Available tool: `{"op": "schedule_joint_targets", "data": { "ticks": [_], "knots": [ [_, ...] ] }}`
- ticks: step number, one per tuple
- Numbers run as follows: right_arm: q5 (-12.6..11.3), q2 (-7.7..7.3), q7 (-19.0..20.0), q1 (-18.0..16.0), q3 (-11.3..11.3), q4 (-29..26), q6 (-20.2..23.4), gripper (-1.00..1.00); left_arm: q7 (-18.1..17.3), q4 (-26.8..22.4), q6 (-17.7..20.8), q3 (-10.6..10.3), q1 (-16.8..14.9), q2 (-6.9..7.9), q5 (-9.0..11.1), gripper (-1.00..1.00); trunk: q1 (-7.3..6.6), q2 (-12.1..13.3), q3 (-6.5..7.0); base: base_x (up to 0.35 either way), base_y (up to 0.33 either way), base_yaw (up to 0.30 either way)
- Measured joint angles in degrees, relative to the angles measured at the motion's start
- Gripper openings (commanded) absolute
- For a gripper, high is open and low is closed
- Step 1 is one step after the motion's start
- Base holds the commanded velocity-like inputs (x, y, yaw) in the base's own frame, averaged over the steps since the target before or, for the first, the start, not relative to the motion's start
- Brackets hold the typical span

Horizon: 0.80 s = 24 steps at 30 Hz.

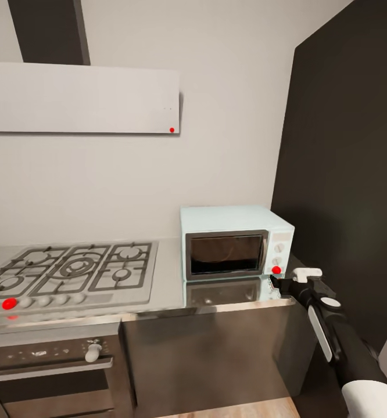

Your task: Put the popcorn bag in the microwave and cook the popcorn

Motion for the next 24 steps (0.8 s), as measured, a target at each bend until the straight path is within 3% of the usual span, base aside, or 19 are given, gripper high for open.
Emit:
{"op": "schedule_joint_targets", "data": {
  "ticks": [4, 12, 19, 24],
  "knots": [
    [0.1, 0.1, -0.1, 0.0, 0.1, -2.6, 0.0, 1.0, 0.0, 0.0, 0.0, 0.0, 0.0, 0.03, 0.1, 1.0, 0.0, 0.0, 0.0, 0.122, -0.271, 0.0],
    [0.2, 0.98, -0.3, 0.0, 0.5, -2.6, 0.5, 1.0, 0.0, -0.1, 0.0, 0.1, 0.0, 0.08, 0.3, 1.0, 0.0, 0.0, 0.0, 0.124, -0.235, 0.0],
    [2.2, 1.06, -1.4, 0.2, 0.6, -2.8, 1.2, 1.0, 0.0, -0.1, 0.0, 0.1, 0.0, 0.11, 0.4, 1.0, 0.0, 0.0, 0.0, 0.09, -0.064, 0.004],
    [2.4, 1.17, -1.5, 0.3, 0.6, -2.8, 3.7, 1.0, 0.0, -0.1, 0.0, 0.1, 0.0, 0.12, 0.4, 1.0, 0.01, 0.0, 0.0, 0.005, -0.002, 0.197]
  ]
}}
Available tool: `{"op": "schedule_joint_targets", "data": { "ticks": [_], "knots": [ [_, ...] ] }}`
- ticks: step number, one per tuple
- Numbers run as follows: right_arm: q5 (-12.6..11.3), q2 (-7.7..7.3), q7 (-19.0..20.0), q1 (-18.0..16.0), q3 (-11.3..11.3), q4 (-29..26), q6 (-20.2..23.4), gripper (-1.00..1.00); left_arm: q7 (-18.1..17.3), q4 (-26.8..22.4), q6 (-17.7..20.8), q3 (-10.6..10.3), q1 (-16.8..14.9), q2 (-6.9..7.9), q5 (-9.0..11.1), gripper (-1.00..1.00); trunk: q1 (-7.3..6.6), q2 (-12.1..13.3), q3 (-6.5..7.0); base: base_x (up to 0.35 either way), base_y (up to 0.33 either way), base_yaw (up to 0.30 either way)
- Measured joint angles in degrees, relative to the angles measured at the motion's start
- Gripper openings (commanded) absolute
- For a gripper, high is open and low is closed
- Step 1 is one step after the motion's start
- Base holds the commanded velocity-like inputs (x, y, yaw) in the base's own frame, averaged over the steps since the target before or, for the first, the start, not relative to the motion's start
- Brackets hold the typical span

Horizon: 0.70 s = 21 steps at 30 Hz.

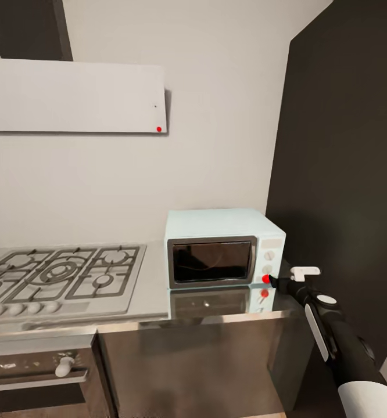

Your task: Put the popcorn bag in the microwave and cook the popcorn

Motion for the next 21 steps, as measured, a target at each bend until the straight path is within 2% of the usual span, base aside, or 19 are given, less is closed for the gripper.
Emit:
{"op": "schedule_joint_targets", "data": {
  "ticks": [6, 12, 18, 21],
  "knots": [
    [0.1, 0.01, 0.0, 0.0, -0.1, 0.0, 2.0, 1.0, 0.0, 0.0, 0.0, 0.0, 0.0, 0.0, 0.0, 1.0, 0.0, 0.0, 0.0, 0.0, 0.0, 0.26],
    [0.0, -0.14, -0.1, 0.0, -0.3, 0.1, 2.1, 1.0, 0.0, 0.0, 0.0, 0.0, 0.0, 0.0, 0.0, 1.0, 0.0, 0.0, 0.0, 0.0, 0.0, 0.064],
    [-0.3, -0.4, -5.4, 0.0, -0.4, 0.6, 2.0, 1.0, 0.0, 0.0, 0.0, 0.0, 0.0, -0.01, 0.0, 1.0, 0.0, 0.0, 0.0, 0.0, 0.0, 0.002],
    [-0.4, -0.92, -7.1, 0.0, -0.6, 3.0, 1.7, 1.0, 0.0, 0.0, 0.0, 0.0, 0.0, -0.04, 0.0, 1.0, 0.0, 0.0, 0.0, 0.0, 0.0, 0.0]
  ]
}}
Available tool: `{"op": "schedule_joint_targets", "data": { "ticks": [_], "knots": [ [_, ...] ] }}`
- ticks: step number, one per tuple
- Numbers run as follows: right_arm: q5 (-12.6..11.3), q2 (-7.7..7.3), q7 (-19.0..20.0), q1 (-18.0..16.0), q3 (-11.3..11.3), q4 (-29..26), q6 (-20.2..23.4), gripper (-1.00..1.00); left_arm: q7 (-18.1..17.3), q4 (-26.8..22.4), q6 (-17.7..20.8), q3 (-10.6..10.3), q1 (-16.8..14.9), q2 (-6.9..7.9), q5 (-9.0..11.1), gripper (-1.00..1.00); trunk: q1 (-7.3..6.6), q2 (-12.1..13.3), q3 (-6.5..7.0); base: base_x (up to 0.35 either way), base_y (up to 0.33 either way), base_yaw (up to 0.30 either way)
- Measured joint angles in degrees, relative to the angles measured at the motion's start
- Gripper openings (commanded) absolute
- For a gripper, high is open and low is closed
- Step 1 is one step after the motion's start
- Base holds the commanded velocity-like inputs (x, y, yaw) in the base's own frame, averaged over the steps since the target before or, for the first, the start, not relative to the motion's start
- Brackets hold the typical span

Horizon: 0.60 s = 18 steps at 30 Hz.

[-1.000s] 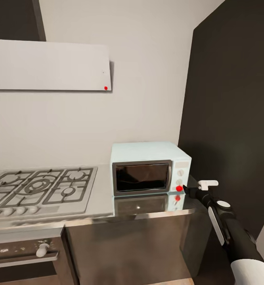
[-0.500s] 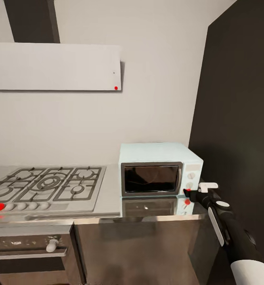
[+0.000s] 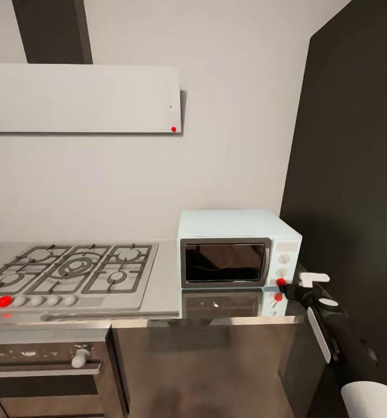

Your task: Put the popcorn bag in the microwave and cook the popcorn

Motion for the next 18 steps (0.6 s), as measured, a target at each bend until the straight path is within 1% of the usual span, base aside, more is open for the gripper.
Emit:
{"op": "schedule_joint_targets", "data": {
  "ticks": [3, 18],
  "knots": [
    [0.0, -0.17, -0.4, 0.0, 0.0, 1.6, -0.2, 1.0, 0.0, 0.0, 0.0, 0.0, 0.0, 0.02, 0.0, 1.0, 0.0, 0.0, 0.0, 0.0, 0.0, 0.0],
    [0.7, -0.35, 0.0, 0.0, 0.3, 2.9, -0.2, 1.0, -0.1, -0.4, 0.0, 0.1, 0.1, -0.06, 0.0, 1.0, 0.0, 0.0, 0.0, 0.0, 0.0, 0.0]
  ]
}}
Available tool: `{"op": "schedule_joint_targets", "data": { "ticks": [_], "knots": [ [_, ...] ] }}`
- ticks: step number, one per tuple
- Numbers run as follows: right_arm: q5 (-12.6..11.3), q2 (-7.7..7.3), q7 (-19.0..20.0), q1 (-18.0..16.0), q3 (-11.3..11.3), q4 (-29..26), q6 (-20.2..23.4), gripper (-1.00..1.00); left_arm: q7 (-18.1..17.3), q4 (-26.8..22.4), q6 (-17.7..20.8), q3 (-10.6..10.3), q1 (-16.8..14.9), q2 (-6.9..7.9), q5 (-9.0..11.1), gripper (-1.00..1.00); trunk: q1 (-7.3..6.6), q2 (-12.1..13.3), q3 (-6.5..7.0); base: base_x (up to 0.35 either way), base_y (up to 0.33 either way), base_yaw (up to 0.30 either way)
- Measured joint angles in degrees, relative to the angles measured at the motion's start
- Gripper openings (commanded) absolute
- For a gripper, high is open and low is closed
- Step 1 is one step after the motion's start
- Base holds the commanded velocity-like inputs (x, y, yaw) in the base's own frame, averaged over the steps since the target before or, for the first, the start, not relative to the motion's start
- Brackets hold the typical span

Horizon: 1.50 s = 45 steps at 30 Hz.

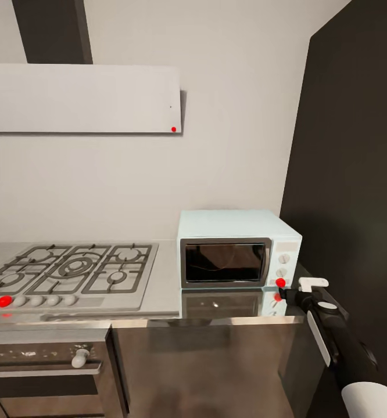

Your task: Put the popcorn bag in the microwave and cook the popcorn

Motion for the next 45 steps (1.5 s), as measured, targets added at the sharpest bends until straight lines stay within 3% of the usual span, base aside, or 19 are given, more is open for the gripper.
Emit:
{"op": "schedule_joint_targets", "data": {
  "ticks": [13, 14, 26, 27, 36, 45],
  "knots": [
    [-0.1, -0.68, 3.8, 0.0, 0.0, 0.1, -0.1, 1.0, 0.0, 0.0, 0.1, 0.0, 0.0, -0.05, 0.0, 1.0, -0.01, 0.0, 0.0, 0.021, -0.007, 0.0],
    [-0.1, -0.67, 6.4, 0.0, 0.0, 0.1, -0.1, 1.0, 0.1, 0.0, 0.0, 0.0, 0.0, -0.03, 0.0, 1.0, -0.02, 0.0, 0.0, 0.198, -0.102, 0.0],
    [-0.1, -0.67, 6.0, 0.0, 0.0, 0.1, -0.1, 1.0, 0.1, 0.0, 0.0, 0.1, 0.0, 0.07, 0.0, 1.0, 0.0, 0.0, 0.0, 0.107, -0.061, 0.0],
    [-0.1, -0.63, 5.9, 0.0, 0.0, 0.1, -0.1, -1.0, 0.1, 0.0, 0.0, 0.1, 0.0, 0.08, 0.0, 1.0, 0.0, 0.0, 0.0, 0.001, -0.001, 0.0],
    [-0.2, -0.29, 4.9, 0.0, 0.1, 0.2, 0.0, -1.0, 0.1, 0.0, 0.0, 0.1, 0.0, 0.07, 0.0, 1.0, 0.0, 0.0, 0.0, 0.0, 0.0, 0.0],
    [0.0, 0.43, 1.6, 0.0, 0.2, 3.2, -1.2, -1.0, 0.1, 0.0, 0.0, 0.1, 0.0, 0.07, 0.0, 1.0, 0.0, 0.0, 0.0, 0.0, 0.0, 0.0]
  ]
}}
